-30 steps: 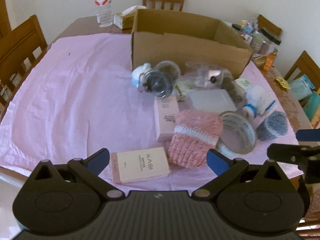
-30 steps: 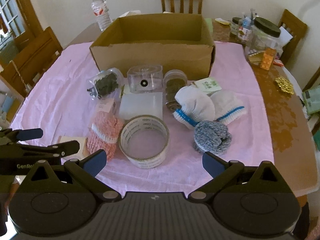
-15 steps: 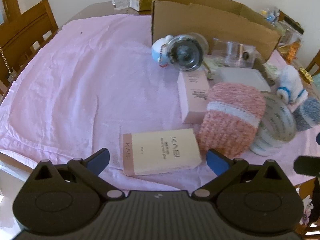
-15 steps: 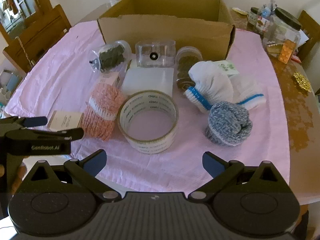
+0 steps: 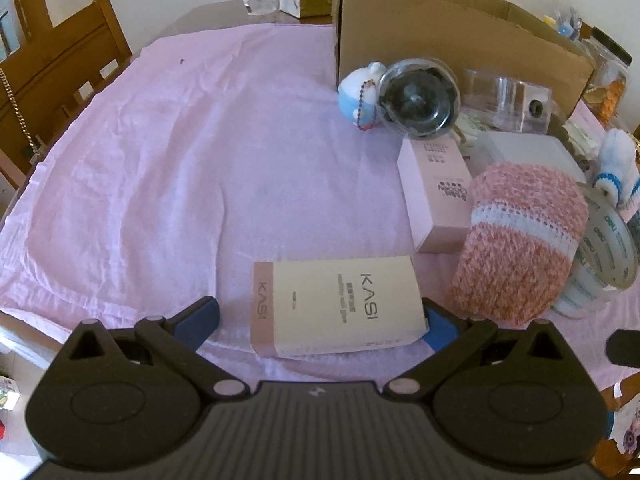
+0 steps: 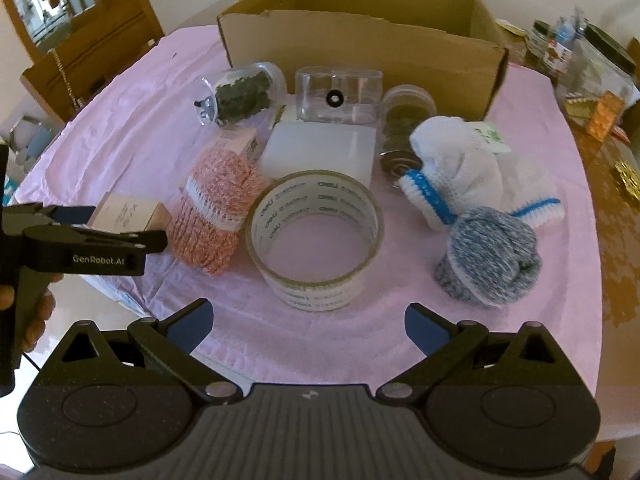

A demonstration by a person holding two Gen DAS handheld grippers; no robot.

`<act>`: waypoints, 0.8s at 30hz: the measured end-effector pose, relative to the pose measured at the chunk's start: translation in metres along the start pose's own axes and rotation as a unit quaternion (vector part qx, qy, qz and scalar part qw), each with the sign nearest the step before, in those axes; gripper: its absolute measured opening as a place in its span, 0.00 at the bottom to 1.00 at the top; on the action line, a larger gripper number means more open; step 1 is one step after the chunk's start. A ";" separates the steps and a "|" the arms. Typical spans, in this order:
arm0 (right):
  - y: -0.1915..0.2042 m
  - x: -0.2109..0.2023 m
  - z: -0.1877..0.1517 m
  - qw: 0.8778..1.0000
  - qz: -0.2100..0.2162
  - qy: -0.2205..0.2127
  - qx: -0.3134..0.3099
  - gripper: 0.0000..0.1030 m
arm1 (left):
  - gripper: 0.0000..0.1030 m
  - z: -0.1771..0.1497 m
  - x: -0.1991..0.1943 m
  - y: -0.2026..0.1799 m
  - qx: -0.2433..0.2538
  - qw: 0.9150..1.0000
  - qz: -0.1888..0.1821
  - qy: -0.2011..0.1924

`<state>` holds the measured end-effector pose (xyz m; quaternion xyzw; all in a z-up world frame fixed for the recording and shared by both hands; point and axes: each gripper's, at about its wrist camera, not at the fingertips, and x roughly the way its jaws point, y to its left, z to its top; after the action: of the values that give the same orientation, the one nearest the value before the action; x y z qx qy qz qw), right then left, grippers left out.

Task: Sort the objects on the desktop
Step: 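Grasp the cream KASI box with left tool while right tool grasps the tape roll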

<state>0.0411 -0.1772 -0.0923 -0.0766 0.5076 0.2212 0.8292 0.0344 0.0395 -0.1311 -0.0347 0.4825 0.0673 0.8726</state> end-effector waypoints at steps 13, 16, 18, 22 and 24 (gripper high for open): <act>0.005 0.021 0.014 0.995 -0.026 -0.020 -0.092 1.00 | 0.94 0.000 -0.004 -0.007 -0.002 1.000 0.000 -0.009; 0.003 0.026 0.019 0.994 -0.020 -0.023 -0.101 1.00 | 0.82 0.002 -0.007 -0.010 0.010 1.000 0.000 -0.017; 0.001 0.028 0.022 0.994 -0.016 -0.023 -0.106 1.00 | 0.79 0.005 -0.007 -0.011 0.011 1.000 -0.006 -0.015; 0.000 0.032 0.027 0.992 -0.010 -0.026 -0.123 0.97 | 0.78 0.006 -0.005 -0.011 0.006 1.000 -0.008 -0.012; 0.002 0.034 0.029 0.991 -0.007 -0.027 -0.133 0.94 | 0.78 0.007 -0.005 -0.012 0.007 1.000 -0.008 -0.010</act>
<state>0.0769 -0.1558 -0.1084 -0.1837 0.4506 0.2832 0.8264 0.0397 0.0285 -0.1231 -0.0317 0.4739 0.0575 0.8781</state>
